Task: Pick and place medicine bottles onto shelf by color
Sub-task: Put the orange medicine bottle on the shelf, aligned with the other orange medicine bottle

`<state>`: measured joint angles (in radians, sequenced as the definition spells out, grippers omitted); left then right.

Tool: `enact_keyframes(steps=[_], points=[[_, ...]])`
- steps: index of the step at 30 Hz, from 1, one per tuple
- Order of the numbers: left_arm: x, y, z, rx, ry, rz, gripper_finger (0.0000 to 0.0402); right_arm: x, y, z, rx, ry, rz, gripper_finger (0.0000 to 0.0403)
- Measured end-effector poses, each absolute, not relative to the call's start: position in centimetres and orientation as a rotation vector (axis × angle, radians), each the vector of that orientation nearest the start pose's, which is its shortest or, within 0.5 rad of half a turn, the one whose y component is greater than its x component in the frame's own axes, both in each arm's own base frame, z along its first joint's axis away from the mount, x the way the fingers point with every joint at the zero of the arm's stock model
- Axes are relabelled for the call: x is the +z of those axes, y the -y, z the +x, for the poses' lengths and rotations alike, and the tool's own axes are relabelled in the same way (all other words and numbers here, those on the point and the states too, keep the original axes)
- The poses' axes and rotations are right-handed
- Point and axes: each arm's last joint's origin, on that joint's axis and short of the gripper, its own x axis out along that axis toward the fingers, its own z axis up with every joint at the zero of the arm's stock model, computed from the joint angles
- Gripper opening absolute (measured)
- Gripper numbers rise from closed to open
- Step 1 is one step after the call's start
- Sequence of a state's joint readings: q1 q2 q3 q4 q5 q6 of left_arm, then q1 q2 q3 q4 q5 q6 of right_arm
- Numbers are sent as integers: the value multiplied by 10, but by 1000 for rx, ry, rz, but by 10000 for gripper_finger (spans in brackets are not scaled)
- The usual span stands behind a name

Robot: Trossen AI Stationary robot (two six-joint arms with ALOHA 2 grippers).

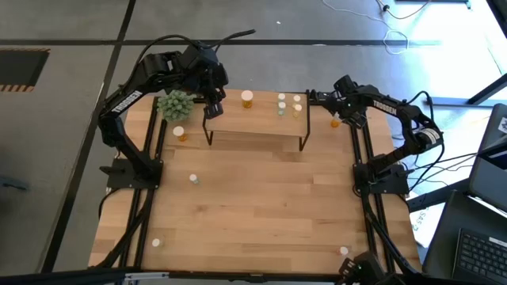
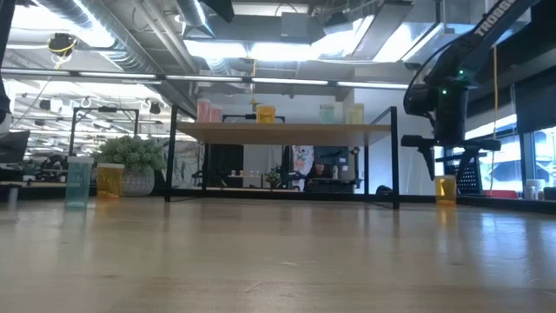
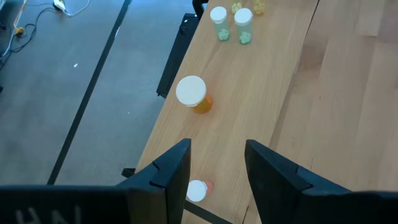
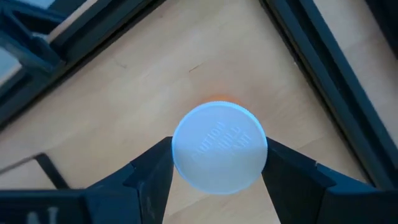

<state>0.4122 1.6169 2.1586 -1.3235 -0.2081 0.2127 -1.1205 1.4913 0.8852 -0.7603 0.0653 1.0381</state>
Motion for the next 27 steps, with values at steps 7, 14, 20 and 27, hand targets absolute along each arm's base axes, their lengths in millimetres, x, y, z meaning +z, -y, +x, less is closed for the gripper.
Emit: enact_keyframes(steps=[7, 14, 20, 27], points=[[477, -117, 254, 501, -848, 115, 147, 186, 223, 116, -1596, -668, 1483, 225], [477, -117, 254, 500, -848, 115, 147, 197, 216, 117, -1539, -673, 1432, 225], [477, -117, 254, 497, -850, 123, 147, 208, 209, 120, -1496, -661, 1368, 225], [477, -117, 254, 466, -868, 191, 147, 221, 196, 116, -1472, -706, 1292, 225]])
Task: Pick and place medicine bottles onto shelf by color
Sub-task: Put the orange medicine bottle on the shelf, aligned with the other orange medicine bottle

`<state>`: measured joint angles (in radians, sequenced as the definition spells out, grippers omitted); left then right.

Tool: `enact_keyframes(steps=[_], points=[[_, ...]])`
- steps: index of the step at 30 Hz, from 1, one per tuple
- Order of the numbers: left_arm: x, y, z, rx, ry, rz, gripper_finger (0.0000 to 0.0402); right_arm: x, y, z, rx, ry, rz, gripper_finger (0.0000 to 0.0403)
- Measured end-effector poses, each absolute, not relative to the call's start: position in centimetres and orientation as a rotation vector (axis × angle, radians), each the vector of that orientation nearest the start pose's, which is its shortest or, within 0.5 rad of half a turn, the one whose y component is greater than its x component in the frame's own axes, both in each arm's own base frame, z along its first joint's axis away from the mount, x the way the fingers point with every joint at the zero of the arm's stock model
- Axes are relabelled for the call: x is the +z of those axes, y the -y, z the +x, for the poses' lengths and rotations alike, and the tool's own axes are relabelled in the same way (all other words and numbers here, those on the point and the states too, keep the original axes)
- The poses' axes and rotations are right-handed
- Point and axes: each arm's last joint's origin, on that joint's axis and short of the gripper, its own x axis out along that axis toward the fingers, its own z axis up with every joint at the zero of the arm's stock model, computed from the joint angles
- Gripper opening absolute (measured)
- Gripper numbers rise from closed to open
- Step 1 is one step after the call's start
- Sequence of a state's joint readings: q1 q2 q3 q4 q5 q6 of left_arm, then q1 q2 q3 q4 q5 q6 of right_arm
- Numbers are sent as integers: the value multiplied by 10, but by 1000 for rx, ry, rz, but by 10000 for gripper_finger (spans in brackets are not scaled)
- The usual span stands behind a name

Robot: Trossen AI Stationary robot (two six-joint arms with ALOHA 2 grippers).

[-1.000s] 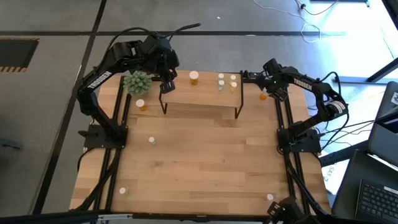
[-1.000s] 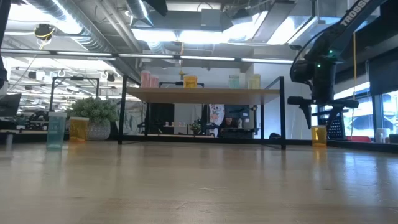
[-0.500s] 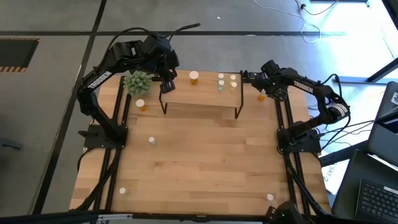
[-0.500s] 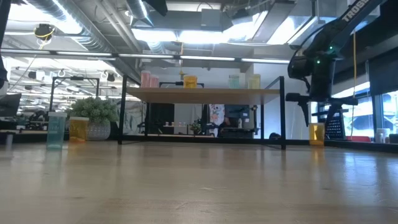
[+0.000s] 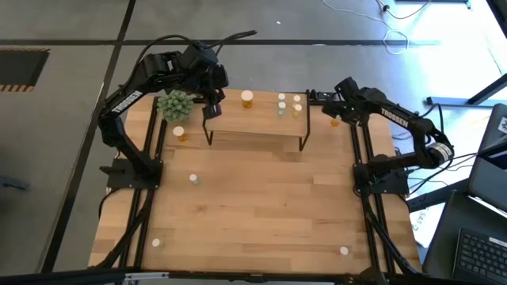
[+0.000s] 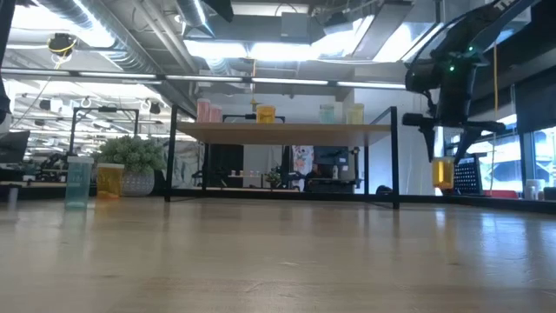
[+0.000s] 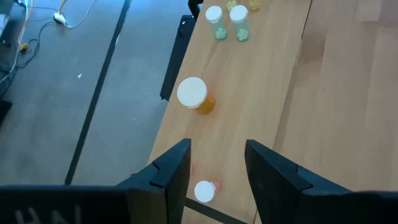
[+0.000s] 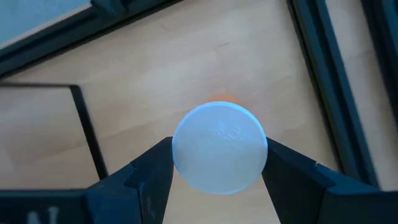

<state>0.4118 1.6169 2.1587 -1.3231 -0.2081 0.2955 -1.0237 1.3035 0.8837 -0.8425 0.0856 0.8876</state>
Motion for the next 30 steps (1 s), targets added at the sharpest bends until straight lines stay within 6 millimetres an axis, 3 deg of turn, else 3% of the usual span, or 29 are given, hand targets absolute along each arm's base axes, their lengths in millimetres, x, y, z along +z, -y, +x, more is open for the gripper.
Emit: enact_keyframes(steps=[7, 15, 25, 30], points=[[480, -118, 256, 473, -832, 198, 147, 235, 181, 112, -1402, -753, 1202, 225], [484, -120, 260, 489, -769, 203, 147, 248, 151, 115, -1244, -905, 1042, 225], [484, -120, 259, 509, -761, 149, 147, 265, 106, 127, -770, -1002, 925, 225], [483, -120, 258, 531, -765, 108, 147, 271, 87, 132, -636, -1013, 822, 225]])
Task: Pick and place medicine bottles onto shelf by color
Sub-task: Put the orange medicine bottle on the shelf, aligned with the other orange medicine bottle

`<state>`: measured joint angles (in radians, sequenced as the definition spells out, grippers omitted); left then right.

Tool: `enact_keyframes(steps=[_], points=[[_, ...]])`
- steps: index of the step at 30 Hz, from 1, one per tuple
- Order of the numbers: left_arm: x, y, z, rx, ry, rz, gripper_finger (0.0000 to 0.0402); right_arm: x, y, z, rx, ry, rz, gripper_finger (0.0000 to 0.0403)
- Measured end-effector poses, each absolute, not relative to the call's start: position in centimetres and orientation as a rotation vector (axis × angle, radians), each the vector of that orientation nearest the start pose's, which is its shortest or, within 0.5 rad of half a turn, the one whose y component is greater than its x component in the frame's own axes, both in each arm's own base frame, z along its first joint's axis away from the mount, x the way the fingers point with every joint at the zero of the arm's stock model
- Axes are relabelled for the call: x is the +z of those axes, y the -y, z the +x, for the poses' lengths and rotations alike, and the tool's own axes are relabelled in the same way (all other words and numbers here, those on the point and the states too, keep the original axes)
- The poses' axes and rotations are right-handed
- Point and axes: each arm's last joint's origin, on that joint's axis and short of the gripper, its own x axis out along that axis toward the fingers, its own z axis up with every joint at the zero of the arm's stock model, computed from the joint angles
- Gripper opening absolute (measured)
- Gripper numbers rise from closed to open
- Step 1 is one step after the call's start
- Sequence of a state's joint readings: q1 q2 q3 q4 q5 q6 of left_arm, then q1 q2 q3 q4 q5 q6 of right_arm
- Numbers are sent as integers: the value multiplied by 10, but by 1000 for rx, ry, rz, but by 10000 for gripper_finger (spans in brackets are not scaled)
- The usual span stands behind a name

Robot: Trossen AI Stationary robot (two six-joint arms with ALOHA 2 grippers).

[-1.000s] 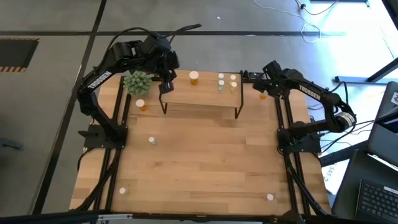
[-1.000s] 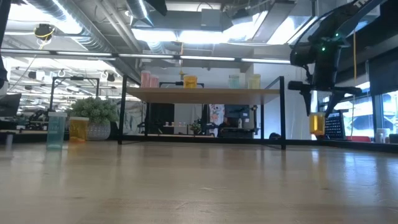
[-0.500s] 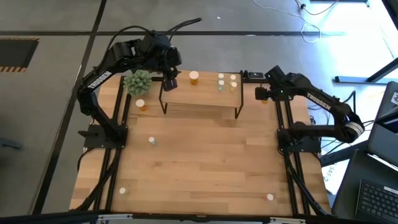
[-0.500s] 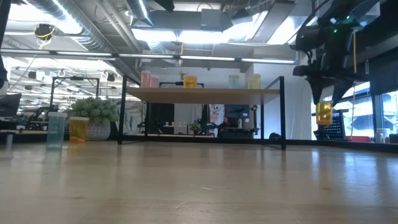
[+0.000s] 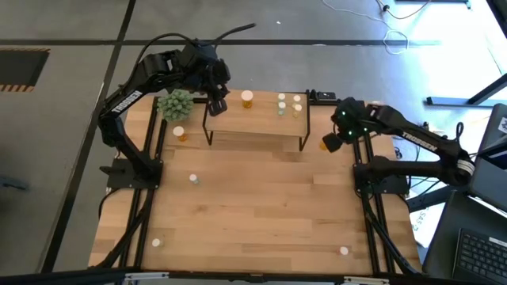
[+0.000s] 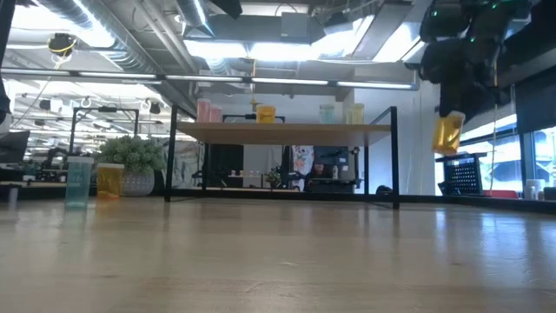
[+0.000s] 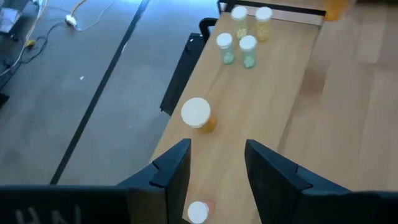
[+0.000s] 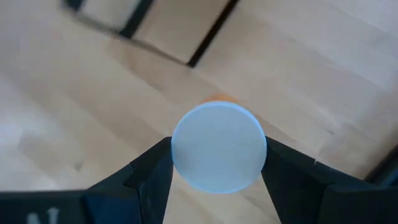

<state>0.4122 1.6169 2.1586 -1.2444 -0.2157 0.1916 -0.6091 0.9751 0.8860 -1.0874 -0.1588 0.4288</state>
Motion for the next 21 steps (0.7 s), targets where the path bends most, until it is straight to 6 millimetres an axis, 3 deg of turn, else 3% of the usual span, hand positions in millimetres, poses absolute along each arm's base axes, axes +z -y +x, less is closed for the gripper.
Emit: enact_keyframes(steps=[9, 21], points=[[483, -120, 258, 544, -764, 103, 147, 280, 58, 134, -438, -1016, 640, 225], [477, -116, 253, 558, -824, -7, 147, 285, 44, 143, -304, -1046, 509, 225]])
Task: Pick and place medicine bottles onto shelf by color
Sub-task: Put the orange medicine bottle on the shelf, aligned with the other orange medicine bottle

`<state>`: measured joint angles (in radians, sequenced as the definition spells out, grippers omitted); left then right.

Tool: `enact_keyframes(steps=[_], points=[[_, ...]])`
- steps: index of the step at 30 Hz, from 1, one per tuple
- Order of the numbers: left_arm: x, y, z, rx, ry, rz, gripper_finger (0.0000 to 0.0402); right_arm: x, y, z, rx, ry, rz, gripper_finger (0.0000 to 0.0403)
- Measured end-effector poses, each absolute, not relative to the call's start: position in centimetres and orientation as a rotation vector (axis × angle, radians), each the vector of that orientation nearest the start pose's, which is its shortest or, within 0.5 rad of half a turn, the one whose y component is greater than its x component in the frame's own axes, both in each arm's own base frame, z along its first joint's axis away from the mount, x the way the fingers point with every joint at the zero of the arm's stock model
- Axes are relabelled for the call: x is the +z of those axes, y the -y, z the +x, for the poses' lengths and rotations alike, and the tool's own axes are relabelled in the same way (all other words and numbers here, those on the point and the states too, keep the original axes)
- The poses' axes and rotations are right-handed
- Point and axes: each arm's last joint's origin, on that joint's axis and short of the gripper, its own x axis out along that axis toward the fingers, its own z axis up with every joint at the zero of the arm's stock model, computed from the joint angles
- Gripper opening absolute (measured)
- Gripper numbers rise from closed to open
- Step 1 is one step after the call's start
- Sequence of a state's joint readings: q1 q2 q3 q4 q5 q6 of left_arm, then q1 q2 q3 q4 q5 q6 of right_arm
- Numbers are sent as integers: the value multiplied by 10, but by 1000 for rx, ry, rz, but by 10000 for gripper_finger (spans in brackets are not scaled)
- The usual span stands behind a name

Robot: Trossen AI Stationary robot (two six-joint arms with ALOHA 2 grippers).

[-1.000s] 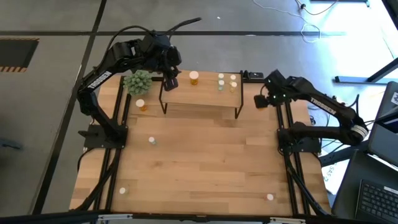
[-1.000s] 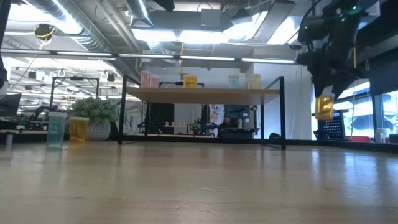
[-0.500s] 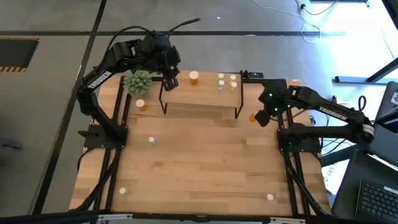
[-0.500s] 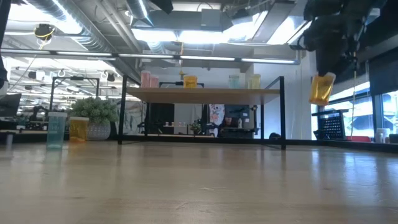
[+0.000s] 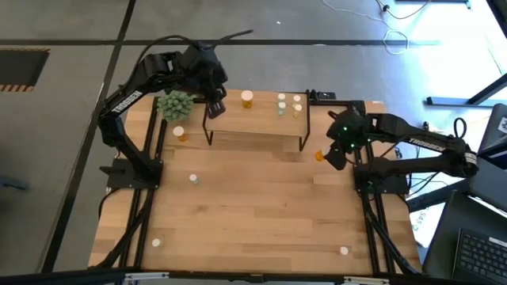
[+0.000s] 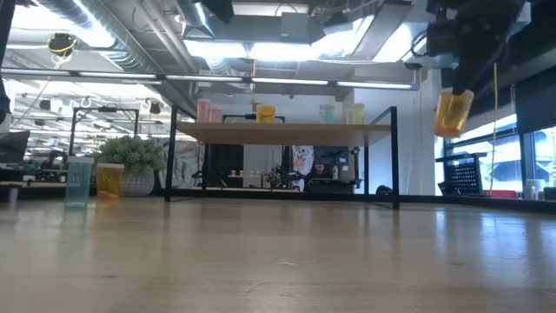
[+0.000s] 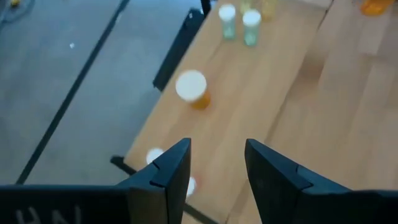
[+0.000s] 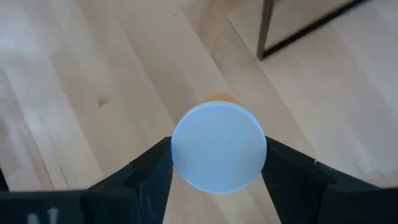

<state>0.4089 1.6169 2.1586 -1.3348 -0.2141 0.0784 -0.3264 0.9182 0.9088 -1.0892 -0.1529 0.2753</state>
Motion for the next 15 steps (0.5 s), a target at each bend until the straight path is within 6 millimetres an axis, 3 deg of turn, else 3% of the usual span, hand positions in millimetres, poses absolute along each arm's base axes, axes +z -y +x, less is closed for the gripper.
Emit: enact_keyframes(steps=[9, 15], points=[[458, -98, 265, 461, -915, 41, 147, 336, 30, 165, -252, -939, 323, 225], [453, -84, 272, 390, -939, 93, 147, 355, 19, 197, -248, -936, 255, 225]])
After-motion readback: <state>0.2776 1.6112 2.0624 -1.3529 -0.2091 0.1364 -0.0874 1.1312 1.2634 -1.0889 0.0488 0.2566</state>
